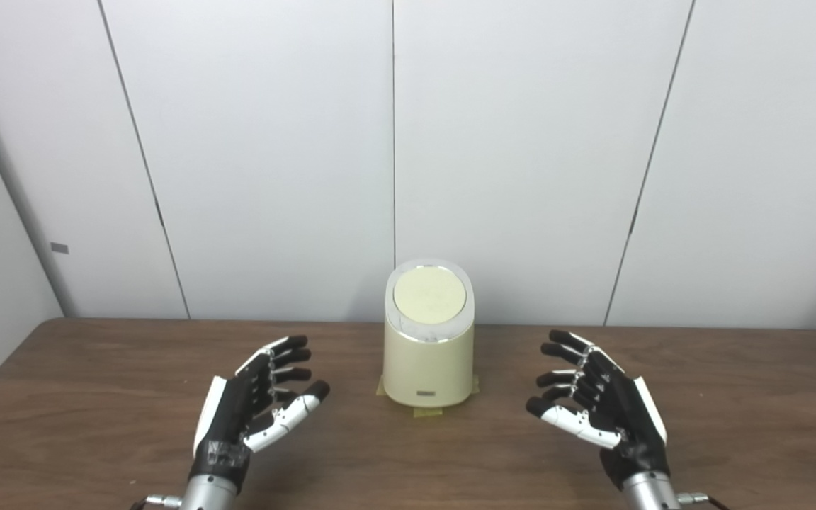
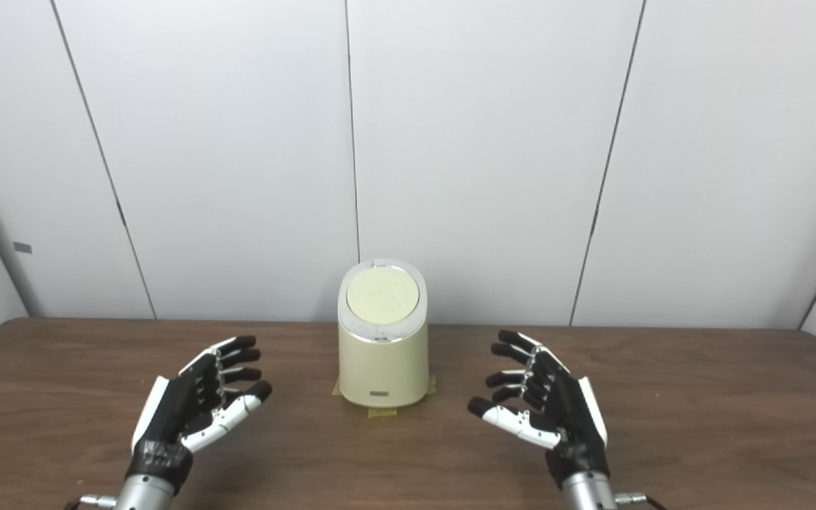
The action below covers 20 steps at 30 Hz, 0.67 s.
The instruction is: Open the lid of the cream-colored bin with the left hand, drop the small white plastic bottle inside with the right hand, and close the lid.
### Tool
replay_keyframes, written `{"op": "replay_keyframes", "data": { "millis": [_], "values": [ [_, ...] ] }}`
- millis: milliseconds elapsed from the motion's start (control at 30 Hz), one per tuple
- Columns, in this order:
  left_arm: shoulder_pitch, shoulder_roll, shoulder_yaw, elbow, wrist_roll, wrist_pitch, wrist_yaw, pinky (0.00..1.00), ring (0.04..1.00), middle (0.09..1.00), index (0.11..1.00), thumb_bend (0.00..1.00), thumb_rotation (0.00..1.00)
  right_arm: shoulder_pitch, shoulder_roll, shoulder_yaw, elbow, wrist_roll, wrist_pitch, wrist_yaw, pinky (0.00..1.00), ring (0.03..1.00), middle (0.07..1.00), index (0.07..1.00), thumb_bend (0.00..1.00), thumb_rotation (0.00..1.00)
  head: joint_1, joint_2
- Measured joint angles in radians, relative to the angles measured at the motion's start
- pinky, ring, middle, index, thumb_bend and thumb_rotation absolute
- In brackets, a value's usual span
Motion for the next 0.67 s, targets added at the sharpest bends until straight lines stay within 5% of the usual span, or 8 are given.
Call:
{"op": "replay_keyframes", "data": {
  "millis": [667],
  "values": [
    [-0.010, 0.013, -0.012, 0.031, -0.015, -0.019, -0.006, 0.53, 0.689, 0.754, 0.783, 0.69, 0.24, 0.010, 0.004, -0.002, -0.002, -0.013, -0.001, -0.013, 0.45, 0.538, 0.727, 0.747, 0.84, 0.17, -0.012, -0.005]
  ]
}}
